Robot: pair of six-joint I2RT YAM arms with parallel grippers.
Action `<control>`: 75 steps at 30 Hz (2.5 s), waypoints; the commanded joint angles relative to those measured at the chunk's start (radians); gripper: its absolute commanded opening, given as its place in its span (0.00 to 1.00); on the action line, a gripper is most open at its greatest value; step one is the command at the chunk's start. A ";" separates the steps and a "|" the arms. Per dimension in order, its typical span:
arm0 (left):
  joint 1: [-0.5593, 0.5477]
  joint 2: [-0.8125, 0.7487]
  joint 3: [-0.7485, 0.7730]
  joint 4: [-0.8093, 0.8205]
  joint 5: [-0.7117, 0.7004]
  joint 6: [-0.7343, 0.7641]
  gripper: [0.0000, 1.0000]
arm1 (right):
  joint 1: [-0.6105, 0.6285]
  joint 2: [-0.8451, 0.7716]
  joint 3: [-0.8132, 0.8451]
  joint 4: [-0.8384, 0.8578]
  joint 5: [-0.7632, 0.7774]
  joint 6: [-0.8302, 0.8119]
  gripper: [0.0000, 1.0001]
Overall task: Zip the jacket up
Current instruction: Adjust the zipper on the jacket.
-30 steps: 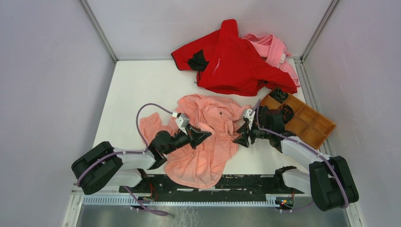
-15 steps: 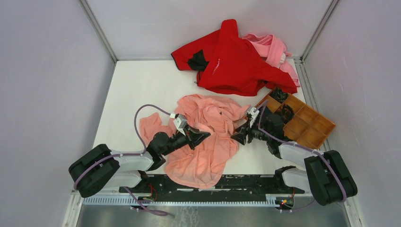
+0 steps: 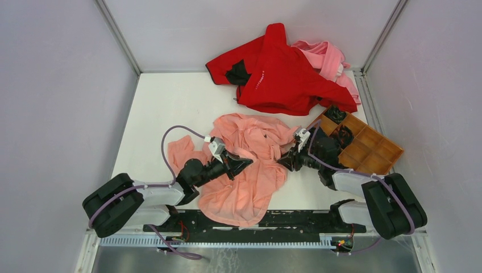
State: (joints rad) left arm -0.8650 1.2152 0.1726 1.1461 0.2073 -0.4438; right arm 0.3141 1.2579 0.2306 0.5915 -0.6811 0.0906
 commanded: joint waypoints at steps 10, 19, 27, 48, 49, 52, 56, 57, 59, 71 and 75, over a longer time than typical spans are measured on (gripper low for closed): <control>0.004 -0.019 -0.005 0.018 -0.028 -0.001 0.02 | 0.005 0.054 0.013 0.097 -0.001 0.031 0.33; 0.004 -0.028 -0.002 0.006 -0.028 0.002 0.02 | 0.006 0.086 0.030 0.109 -0.021 0.039 0.33; 0.004 -0.025 0.004 0.003 -0.026 0.003 0.02 | 0.006 0.075 0.030 0.132 -0.035 0.058 0.38; 0.004 -0.020 0.004 0.001 -0.022 -0.002 0.02 | 0.004 0.113 0.049 0.155 -0.034 0.074 0.22; 0.004 -0.020 0.004 0.001 -0.022 -0.002 0.02 | 0.005 0.115 0.050 0.154 -0.033 0.075 0.22; 0.004 -0.022 0.005 0.000 -0.022 -0.003 0.02 | 0.005 0.117 0.055 0.147 -0.026 0.073 0.25; 0.004 -0.021 0.005 -0.001 -0.022 -0.004 0.02 | 0.005 0.122 0.058 0.145 -0.022 0.074 0.28; 0.004 -0.022 0.006 -0.002 -0.022 -0.005 0.02 | 0.006 0.122 0.058 0.145 -0.020 0.074 0.28; 0.003 -0.022 0.008 -0.003 -0.022 -0.006 0.02 | 0.005 0.126 0.060 0.149 -0.019 0.078 0.27; 0.005 -0.049 0.003 -0.032 -0.021 0.001 0.02 | -0.033 0.070 0.102 0.051 -0.096 0.005 0.00; 0.004 -0.086 0.002 -0.071 -0.010 0.028 0.02 | -0.076 0.049 0.223 -0.241 -0.279 -0.213 0.00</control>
State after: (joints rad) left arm -0.8650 1.1744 0.1726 1.0878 0.2001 -0.4442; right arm 0.2733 1.3434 0.3218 0.5770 -0.7719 0.0929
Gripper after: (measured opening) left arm 0.036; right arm 0.010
